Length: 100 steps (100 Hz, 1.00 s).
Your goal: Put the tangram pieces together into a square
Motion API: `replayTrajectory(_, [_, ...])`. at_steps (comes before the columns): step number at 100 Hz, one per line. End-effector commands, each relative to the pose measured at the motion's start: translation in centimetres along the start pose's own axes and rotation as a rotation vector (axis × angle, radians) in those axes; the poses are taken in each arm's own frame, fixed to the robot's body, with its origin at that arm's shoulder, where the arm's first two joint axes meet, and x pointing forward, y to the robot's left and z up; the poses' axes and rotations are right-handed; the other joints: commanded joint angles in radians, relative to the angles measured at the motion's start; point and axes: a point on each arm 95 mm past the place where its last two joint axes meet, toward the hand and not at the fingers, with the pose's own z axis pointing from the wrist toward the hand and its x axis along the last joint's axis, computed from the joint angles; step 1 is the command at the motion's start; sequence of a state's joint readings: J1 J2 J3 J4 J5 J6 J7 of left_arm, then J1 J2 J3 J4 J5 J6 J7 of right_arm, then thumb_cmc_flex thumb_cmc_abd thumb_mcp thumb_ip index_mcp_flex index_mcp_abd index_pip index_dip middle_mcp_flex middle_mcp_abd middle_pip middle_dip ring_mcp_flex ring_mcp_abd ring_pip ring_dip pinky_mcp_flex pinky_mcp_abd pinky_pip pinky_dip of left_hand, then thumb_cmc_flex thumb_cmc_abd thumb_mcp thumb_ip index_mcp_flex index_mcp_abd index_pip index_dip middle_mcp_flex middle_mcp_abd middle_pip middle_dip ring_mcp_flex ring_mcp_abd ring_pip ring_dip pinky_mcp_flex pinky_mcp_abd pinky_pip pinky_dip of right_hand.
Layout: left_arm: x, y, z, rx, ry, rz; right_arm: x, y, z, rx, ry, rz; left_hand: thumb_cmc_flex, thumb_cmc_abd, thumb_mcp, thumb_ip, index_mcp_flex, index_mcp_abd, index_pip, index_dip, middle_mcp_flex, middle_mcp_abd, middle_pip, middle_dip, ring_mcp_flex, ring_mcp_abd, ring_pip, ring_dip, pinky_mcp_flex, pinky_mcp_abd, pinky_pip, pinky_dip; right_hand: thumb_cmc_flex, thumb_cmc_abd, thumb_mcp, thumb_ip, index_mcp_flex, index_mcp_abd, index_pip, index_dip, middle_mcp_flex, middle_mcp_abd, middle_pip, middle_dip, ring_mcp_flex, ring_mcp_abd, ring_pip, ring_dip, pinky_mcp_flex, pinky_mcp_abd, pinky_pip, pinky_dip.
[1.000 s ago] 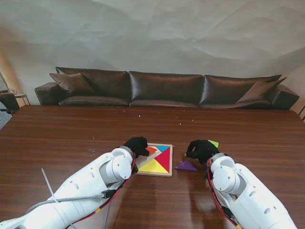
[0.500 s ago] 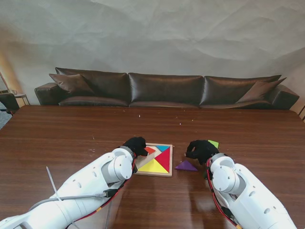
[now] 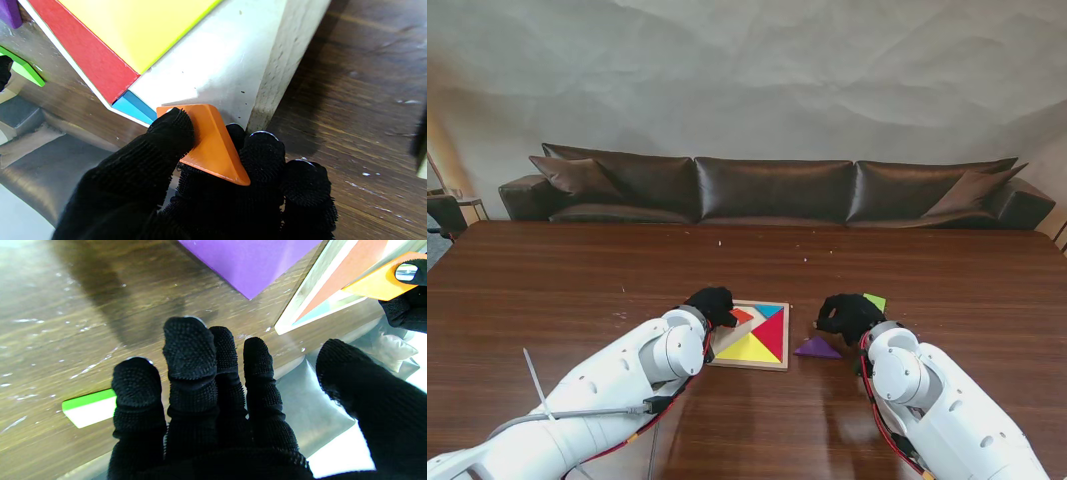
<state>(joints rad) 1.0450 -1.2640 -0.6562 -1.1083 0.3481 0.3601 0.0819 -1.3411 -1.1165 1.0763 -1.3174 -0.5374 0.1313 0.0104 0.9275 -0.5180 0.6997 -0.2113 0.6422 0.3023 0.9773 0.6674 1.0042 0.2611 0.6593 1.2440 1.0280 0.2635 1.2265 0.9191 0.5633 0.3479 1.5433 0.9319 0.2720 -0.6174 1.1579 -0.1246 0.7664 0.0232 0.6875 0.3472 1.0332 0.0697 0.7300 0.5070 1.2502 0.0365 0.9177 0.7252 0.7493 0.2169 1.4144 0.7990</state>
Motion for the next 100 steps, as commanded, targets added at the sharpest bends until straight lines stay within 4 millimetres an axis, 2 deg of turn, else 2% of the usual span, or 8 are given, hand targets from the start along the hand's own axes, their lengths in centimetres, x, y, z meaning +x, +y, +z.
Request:
replayTrajectory(1, [0.27, -0.04, 0.05, -0.019, 0.011, 0.0, 0.2, -0.41, 0.01, 0.018, 0.007, 0.003, -0.028, 0.026, 0.018, 0.025, 0.007, 0.028, -0.035, -0.022, -0.034, 0.018, 0.014, -0.009, -0.021, 0.005, 0.043, 0.01, -0.017, 0.004, 0.037, 0.003, -0.022, 0.022, -0.012, 0.009, 0.01, 0.007, 0.013, -0.004, 0.022, 0.012, 0.007, -0.009, 0.031, 0.005, 0.001, 0.008, -0.001, -0.009, 0.024, -0.009])
replayTrajectory(31, [0.31, -0.3, 0.23, -0.021, 0.03, 0.047, 0.11, -0.4, 0.08, 0.018, 0.008, 0.007, -0.101, 0.053, 0.036, 0.029, 0.034, 0.033, -0.213, -0.055, -0.089, 0.023, 0.066, -0.054, -0.049, -0.015, 0.065, 0.011, -0.036, -0.022, 0.027, 0.028, -0.02, 0.022, -0.011, 0.009, 0.01, 0.008, 0.013, -0.004, 0.022, 0.013, 0.006, -0.009, 0.03, 0.005, 0.0, 0.008, -0.002, -0.008, 0.024, -0.009])
replayTrajectory(73, [-0.06, -0.65, 0.46, -0.018, 0.03, 0.103, 0.02, -0.47, 0.15, 0.018, 0.009, 0.013, -0.145, 0.088, 0.074, 0.038, 0.085, 0.047, -0.385, -0.088, -0.1, 0.03, 0.081, -0.102, -0.053, -0.012, 0.067, 0.009, -0.041, -0.023, 0.023, 0.037, -0.02, 0.023, -0.011, 0.009, 0.01, 0.006, 0.014, -0.004, 0.022, 0.009, 0.006, -0.009, 0.03, 0.006, 0.0, 0.008, -0.002, -0.008, 0.024, -0.009])
replayTrajectory(83, [-0.22, -0.68, 0.58, -0.022, 0.024, 0.104, 0.0, -0.48, 0.18, 0.018, 0.009, 0.014, -0.166, 0.113, 0.082, 0.057, 0.119, 0.044, -0.487, -0.132, -0.111, 0.032, 0.078, -0.138, -0.061, -0.014, 0.068, 0.012, -0.046, -0.023, 0.02, 0.041, -0.02, 0.022, -0.011, 0.009, 0.009, 0.006, 0.013, -0.004, 0.021, 0.011, 0.006, -0.009, 0.03, 0.007, 0.001, 0.008, -0.002, -0.008, 0.024, -0.009])
replayTrajectory(85, [-0.25, -0.7, 0.6, -0.023, 0.024, 0.104, 0.0, -0.49, 0.18, 0.018, 0.009, 0.014, -0.179, 0.124, 0.087, 0.066, 0.129, 0.038, -0.521, -0.151, -0.116, 0.031, 0.081, -0.15, -0.064, -0.016, 0.068, 0.013, -0.048, -0.026, 0.019, 0.042, -0.02, 0.022, -0.011, 0.009, 0.01, 0.007, 0.013, -0.004, 0.021, 0.011, 0.006, -0.009, 0.03, 0.007, 0.001, 0.008, -0.002, -0.008, 0.024, -0.009])
replayTrajectory(89, [-0.31, -0.72, 0.66, -0.024, 0.022, 0.106, -0.01, -0.5, 0.18, 0.019, 0.009, 0.014, -0.181, 0.125, 0.084, 0.065, 0.146, 0.025, -0.537, -0.162, -0.118, 0.031, 0.083, -0.154, -0.064, -0.018, 0.069, 0.013, -0.048, -0.027, 0.019, 0.043, -0.02, 0.023, -0.011, 0.009, 0.01, 0.006, 0.014, -0.004, 0.021, 0.012, 0.006, -0.009, 0.03, 0.006, 0.001, 0.008, -0.002, -0.008, 0.024, -0.009])
replayTrajectory(95, [-0.39, -0.78, 0.74, -0.024, 0.022, 0.107, -0.02, -0.5, 0.18, 0.02, 0.009, 0.012, -0.144, 0.114, 0.033, 0.035, 0.204, -0.027, -0.522, -0.151, -0.118, 0.028, 0.087, -0.161, -0.064, -0.023, 0.069, 0.012, -0.049, -0.036, 0.02, 0.044, -0.02, 0.022, -0.011, 0.009, 0.01, 0.006, 0.014, -0.004, 0.021, 0.009, 0.006, -0.009, 0.03, 0.006, 0.001, 0.008, -0.002, -0.008, 0.024, -0.009])
replayTrajectory(100, [-0.45, -0.82, 0.83, -0.026, 0.021, 0.099, -0.03, -0.5, 0.18, 0.02, 0.008, 0.012, -0.114, 0.128, -0.03, 0.028, 0.242, -0.068, -0.475, -0.13, -0.117, 0.025, 0.088, -0.164, -0.066, -0.023, 0.069, 0.012, -0.049, -0.04, 0.02, 0.043, -0.02, 0.022, -0.011, 0.009, 0.01, 0.006, 0.014, -0.004, 0.022, 0.01, 0.007, -0.009, 0.03, 0.006, 0.001, 0.008, -0.002, -0.008, 0.024, -0.009])
